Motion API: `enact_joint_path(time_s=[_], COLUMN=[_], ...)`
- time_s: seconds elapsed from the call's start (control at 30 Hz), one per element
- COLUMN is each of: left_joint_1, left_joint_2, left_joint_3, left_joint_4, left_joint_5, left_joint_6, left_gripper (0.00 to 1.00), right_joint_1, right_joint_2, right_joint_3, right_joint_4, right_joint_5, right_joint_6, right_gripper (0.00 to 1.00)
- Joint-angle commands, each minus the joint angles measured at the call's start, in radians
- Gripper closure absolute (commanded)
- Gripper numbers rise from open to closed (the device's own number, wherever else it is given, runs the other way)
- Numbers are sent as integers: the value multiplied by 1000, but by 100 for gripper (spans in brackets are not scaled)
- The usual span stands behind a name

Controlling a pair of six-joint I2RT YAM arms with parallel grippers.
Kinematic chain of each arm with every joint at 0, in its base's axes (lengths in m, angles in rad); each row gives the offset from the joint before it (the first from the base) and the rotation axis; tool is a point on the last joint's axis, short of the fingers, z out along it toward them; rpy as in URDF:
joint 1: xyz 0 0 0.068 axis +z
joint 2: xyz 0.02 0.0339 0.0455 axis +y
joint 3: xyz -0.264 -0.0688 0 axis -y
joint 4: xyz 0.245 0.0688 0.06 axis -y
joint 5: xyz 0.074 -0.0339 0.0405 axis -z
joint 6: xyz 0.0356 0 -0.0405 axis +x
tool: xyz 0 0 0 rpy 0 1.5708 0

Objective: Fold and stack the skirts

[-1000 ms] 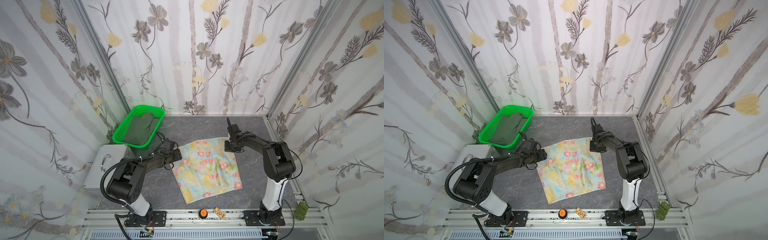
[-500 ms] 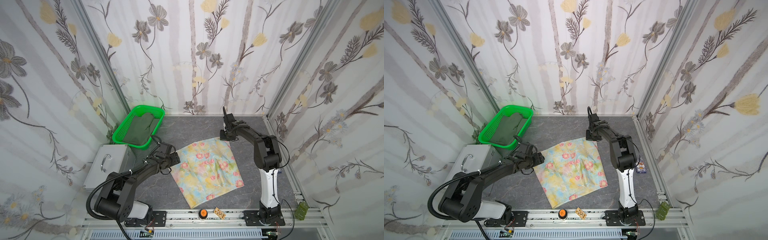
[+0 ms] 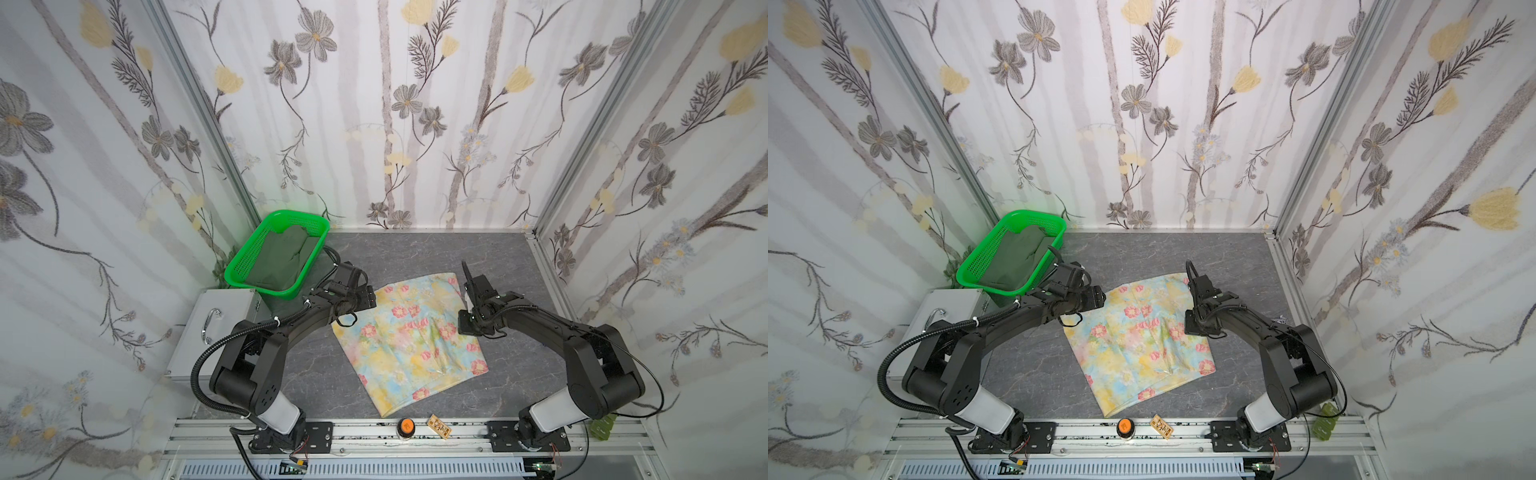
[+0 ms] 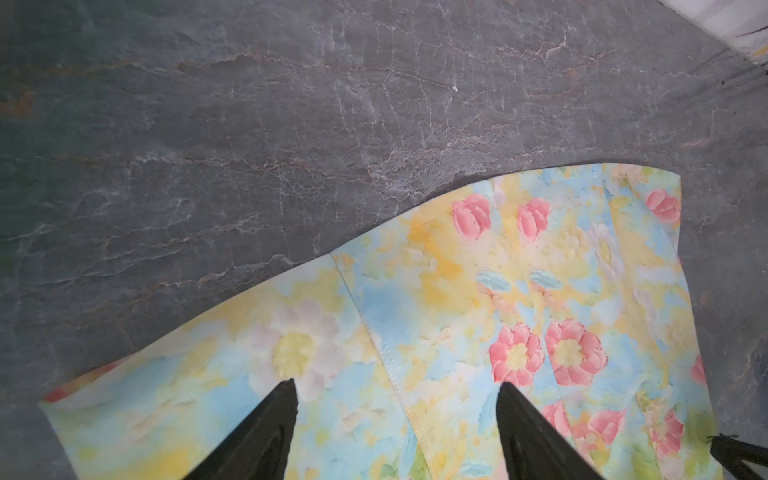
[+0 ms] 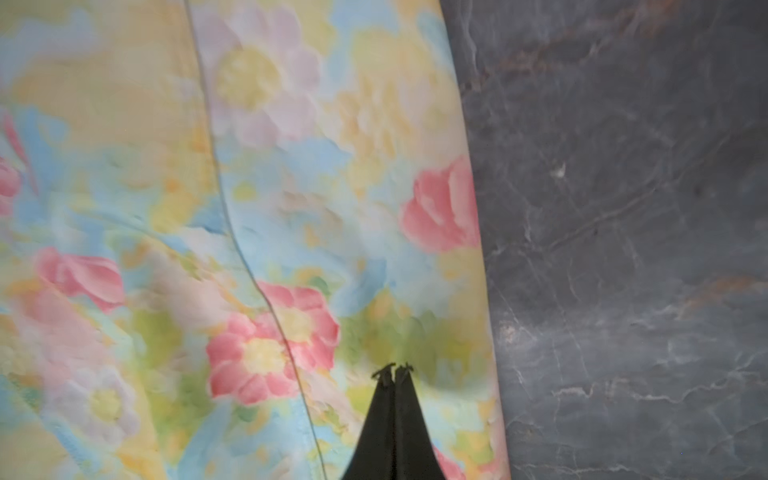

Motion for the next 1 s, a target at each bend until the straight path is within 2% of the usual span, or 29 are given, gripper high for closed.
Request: enact_joint_path(time_s=[0.0, 0.17, 0.37, 0.8, 0.87, 0.93, 0.97], left_joint_1=[5, 18, 56, 55, 41, 22, 14], left_joint_2=[25, 34, -20, -36, -27, -28, -30], left_joint_3=[39, 69, 61, 12, 10, 4, 0], left_joint_4=[-3, -4, -6, -12, -12, -12, -12], left_joint_5=[13, 58, 76, 110, 116, 122, 123], left_joint_6=[22, 10, -18, -33, -28, -17, -15], left_gripper=[22, 22, 22, 21, 21, 21, 21], right_joint_1=[1, -5, -37, -85, -96, -94, -94], right_joint_2=[13, 137, 319, 664, 645, 557, 508], right_joint_3=[-36, 61, 277, 916, 940, 856, 801], right_joint_4=[83, 76, 31, -82, -92, -68, -57], right_joint_5=[-5, 19, 16, 9, -38, -35, -40], right_joint_6=[56, 23, -35, -103, -106, -112, -114], right_gripper=[100, 100, 100, 100, 100, 100, 96])
